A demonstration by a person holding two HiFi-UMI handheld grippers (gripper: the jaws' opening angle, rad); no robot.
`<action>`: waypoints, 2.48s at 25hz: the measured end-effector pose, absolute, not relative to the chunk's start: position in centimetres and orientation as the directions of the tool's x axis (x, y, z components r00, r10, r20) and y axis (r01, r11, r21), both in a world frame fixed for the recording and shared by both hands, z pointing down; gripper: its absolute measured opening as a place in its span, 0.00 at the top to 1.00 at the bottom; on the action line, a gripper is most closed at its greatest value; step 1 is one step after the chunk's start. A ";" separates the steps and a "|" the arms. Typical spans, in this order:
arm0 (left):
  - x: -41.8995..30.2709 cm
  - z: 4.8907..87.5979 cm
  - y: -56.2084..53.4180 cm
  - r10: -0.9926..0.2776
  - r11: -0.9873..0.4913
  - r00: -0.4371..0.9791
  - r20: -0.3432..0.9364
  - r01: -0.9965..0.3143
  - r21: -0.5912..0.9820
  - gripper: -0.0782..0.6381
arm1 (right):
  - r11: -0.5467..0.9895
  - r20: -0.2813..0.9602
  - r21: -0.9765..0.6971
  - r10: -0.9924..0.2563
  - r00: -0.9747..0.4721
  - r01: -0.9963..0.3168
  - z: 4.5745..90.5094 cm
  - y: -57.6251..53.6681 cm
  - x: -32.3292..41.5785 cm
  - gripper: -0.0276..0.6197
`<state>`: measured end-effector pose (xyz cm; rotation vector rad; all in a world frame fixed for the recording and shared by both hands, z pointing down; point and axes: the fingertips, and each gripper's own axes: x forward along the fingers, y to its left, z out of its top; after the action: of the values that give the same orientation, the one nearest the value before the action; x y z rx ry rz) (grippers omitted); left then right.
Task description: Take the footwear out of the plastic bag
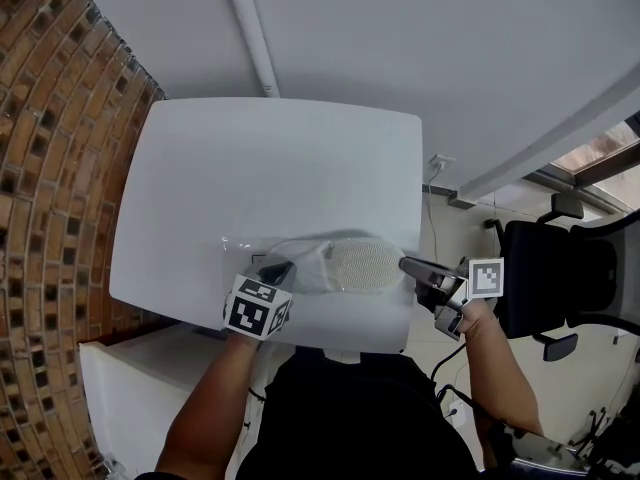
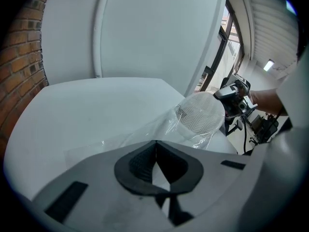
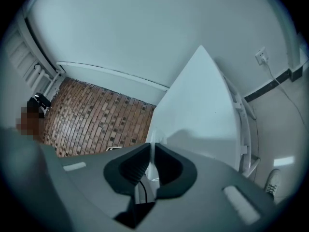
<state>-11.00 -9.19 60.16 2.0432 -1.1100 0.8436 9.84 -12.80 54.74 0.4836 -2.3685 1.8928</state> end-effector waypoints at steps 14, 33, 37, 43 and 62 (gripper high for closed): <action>-11.3 60.4 -10.8 -0.455 -0.409 0.401 0.795 -0.887 0.213 0.88 | 0.234 0.182 -0.942 -0.244 -0.953 -0.240 51.6 -13.9 11.3 0.91; -17.4 61.5 -13.2 -0.498 -0.150 0.248 0.831 -0.968 0.199 0.88 | 0.285 -0.027 -0.954 -0.377 -0.926 -0.089 45.5 -15.9 14.6 0.91; -17.6 61.8 -14.0 -0.504 -0.129 0.230 0.832 -0.973 0.191 0.88 | 0.308 -0.055 -0.948 -0.396 -0.916 -0.076 44.1 -15.7 15.7 0.91; -17.7 62.0 -16.0 -0.512 -0.107 0.219 0.831 -0.976 0.192 0.88 | 0.349 -0.115 -0.936 -0.412 -0.904 -0.040 41.6 -14.9 17.3 0.91; -14.8 56.5 -16.3 -0.599 -0.254 0.357 0.717 -0.934 0.253 0.75 | 0.293 -0.156 -0.953 -0.250 -0.956 0.079 42.1 -8.3 12.9 0.90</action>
<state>-14.76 -16.30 56.53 1.9599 -1.3292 0.6475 12.90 -8.31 42.06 0.1865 -2.7359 2.0445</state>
